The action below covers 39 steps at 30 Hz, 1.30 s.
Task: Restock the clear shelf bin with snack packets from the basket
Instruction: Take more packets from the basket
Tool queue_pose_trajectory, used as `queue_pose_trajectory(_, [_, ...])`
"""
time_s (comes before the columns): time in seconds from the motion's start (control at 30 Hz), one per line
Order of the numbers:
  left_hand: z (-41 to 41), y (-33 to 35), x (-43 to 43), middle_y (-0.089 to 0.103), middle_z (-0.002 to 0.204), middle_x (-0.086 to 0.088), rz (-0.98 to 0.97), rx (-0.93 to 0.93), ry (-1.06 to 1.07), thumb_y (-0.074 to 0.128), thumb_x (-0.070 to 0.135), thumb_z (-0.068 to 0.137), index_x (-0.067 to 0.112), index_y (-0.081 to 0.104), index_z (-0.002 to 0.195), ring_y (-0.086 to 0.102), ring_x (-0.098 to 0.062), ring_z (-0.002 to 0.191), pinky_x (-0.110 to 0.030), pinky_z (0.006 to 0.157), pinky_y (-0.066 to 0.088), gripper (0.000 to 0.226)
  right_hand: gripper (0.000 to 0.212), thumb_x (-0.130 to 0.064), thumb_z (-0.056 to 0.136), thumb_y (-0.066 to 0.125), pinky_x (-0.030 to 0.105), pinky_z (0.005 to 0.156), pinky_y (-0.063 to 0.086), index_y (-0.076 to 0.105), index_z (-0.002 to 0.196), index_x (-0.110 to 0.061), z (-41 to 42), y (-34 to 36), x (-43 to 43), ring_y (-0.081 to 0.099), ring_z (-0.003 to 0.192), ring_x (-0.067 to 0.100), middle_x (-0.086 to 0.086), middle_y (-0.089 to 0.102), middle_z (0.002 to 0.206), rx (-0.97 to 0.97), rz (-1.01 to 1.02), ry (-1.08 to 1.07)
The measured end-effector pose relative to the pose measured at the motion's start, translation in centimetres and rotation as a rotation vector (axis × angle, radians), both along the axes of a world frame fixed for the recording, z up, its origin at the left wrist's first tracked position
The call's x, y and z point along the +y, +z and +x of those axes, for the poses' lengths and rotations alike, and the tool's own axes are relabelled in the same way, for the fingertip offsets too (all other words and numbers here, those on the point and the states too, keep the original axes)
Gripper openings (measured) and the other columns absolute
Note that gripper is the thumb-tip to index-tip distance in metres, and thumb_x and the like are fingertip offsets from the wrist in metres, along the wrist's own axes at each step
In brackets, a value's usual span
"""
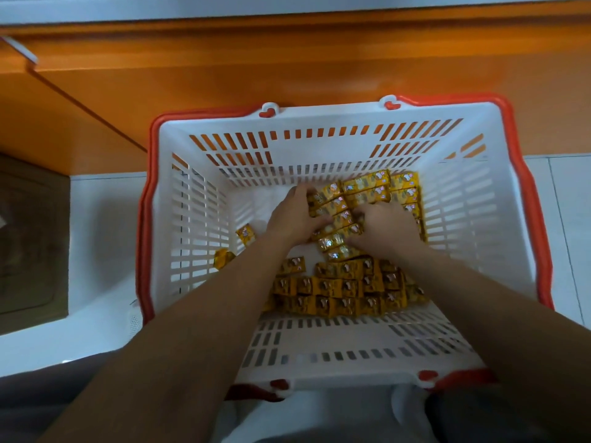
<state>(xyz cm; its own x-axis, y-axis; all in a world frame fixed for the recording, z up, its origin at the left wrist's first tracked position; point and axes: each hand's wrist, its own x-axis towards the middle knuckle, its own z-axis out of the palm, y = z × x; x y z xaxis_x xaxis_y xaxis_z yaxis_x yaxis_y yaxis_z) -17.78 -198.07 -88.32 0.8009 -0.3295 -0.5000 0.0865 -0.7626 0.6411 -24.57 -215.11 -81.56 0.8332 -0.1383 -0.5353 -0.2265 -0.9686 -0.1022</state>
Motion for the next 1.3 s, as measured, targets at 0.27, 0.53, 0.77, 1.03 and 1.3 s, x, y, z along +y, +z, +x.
queue_pose_trajectory(0.27, [0.0,-0.7,1.5,0.043,0.139,-0.006,0.085,0.007,-0.059,0.074,0.056,0.085,0.021,0.042,0.149,0.055,-0.028,0.122,-0.044,0.098,0.051,0.080,0.052,-0.051,0.085,0.070,0.043,0.087,0.050,0.058,0.124,-0.020,1.0,-0.4,1.3,0.056,0.112,0.034,0.011,0.054,0.124,0.009,0.087,-0.010])
queue_pose_trajectory(0.53, [0.4,-0.4,2.5,0.063,0.121,-0.002,0.017,0.087,0.035,0.086,0.047,0.077,0.017,0.052,0.134,0.061,-0.021,0.106,-0.037,0.084,0.053,0.072,0.047,-0.045,0.085,0.074,0.040,0.081,0.053,0.052,0.118,-0.019,2.2,-1.3,1.5,0.059,0.096,0.020,0.001,0.061,0.110,0.042,0.326,-0.139])
queue_pose_trajectory(0.77, [0.8,0.6,3.6,0.061,0.114,-0.001,-0.015,0.188,0.006,0.083,0.047,0.080,0.019,0.052,0.122,0.056,-0.017,0.096,-0.029,0.070,0.044,0.059,0.048,-0.045,0.085,0.074,0.032,0.081,0.051,0.063,0.125,-0.019,2.2,-1.6,1.1,0.061,0.100,0.015,-0.001,0.067,0.117,-0.036,0.402,-0.094])
queue_pose_trajectory(1.03, [0.7,5.4,4.0,0.071,0.098,-0.011,-0.148,0.295,0.177,0.086,0.034,0.082,0.015,0.062,0.101,0.073,-0.026,0.085,-0.045,0.076,0.065,0.036,0.014,-0.030,0.084,0.077,0.027,0.067,0.043,0.065,0.085,-0.024,2.6,2.3,-1.9,0.061,0.086,0.012,-0.014,0.063,0.085,-0.248,0.514,-0.214])
queue_pose_trajectory(1.3, [-0.4,13.4,5.1,0.071,0.110,-0.014,-0.125,0.324,0.094,0.084,0.041,0.081,0.008,0.063,0.119,0.072,-0.030,0.097,-0.049,0.084,0.063,0.055,0.031,-0.027,0.093,0.070,0.028,0.068,0.055,0.066,0.123,-0.030,1.7,9.9,-4.9,0.062,0.107,0.014,0.001,0.059,0.125,-0.087,0.807,-0.375])
